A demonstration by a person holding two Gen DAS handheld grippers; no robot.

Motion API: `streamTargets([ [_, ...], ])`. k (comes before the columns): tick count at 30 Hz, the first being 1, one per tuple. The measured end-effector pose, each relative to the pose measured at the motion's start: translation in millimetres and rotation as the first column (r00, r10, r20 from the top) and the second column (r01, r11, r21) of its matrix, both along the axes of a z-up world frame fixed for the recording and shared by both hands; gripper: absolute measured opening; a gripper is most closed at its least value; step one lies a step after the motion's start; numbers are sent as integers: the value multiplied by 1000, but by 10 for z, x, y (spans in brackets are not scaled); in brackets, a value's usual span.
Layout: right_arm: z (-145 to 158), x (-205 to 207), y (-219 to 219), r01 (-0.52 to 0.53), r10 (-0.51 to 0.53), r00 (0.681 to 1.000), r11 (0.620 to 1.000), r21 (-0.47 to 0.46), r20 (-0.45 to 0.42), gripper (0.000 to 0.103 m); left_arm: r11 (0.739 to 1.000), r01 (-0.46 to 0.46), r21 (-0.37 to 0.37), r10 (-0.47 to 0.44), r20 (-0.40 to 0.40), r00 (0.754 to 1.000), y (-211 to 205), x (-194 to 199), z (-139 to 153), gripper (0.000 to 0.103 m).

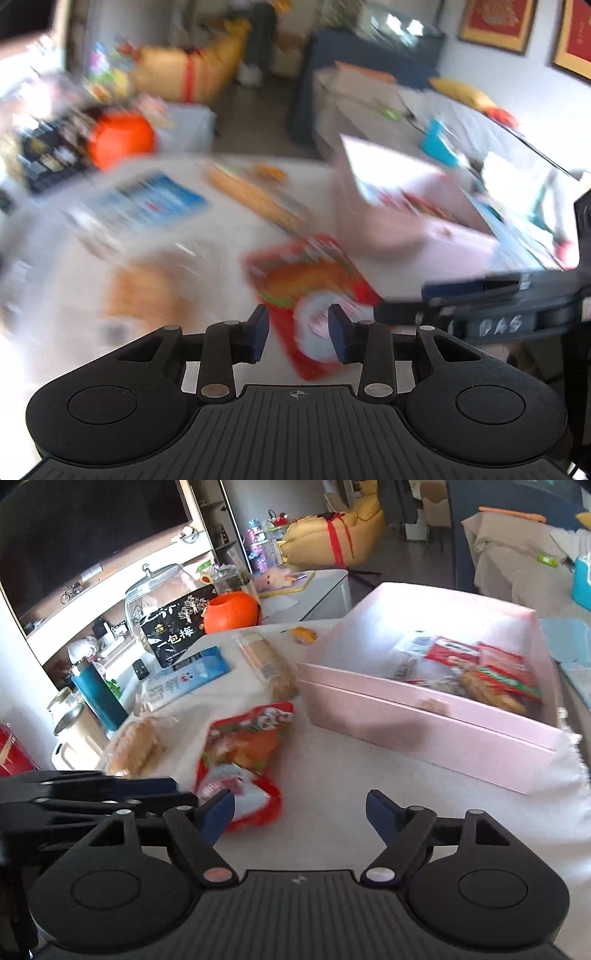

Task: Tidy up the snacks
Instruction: 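Lift the duck packet with the right gripper while the left gripper lowers over the barcoded bread bag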

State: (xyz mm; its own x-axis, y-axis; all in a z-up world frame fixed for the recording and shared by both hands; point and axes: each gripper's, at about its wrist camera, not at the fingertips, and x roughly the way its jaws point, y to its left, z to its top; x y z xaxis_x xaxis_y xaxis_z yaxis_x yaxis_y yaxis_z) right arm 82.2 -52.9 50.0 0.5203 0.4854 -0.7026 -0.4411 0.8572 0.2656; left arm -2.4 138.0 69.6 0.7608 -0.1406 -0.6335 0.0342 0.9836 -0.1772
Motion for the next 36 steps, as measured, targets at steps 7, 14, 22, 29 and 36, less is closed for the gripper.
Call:
streamTargets([
  [7,-156,227,736,-88,86,995,994,-62,-44,86,965,-260,43,260,1,966,519,5,-8,40],
  [14,-299,104,1163,-119,143,986,966,-231,89,96,967,-251,47,252,-30,967,531,53,-173,45],
  [22,-177,-144,453,-176,189,980,970,-166,64,52,973,-219,66,222,-40,974,548,89,-193,52],
  [29,-172,-316,-328,-39,45,998,991,-127,45,49,972,-185,142,195,-53,979,463,185,-228,62],
  [36,-283,-386,-624,41,-37,997,997,-67,64,75,974,-185,130,196,-79,977,417,317,-301,65],
])
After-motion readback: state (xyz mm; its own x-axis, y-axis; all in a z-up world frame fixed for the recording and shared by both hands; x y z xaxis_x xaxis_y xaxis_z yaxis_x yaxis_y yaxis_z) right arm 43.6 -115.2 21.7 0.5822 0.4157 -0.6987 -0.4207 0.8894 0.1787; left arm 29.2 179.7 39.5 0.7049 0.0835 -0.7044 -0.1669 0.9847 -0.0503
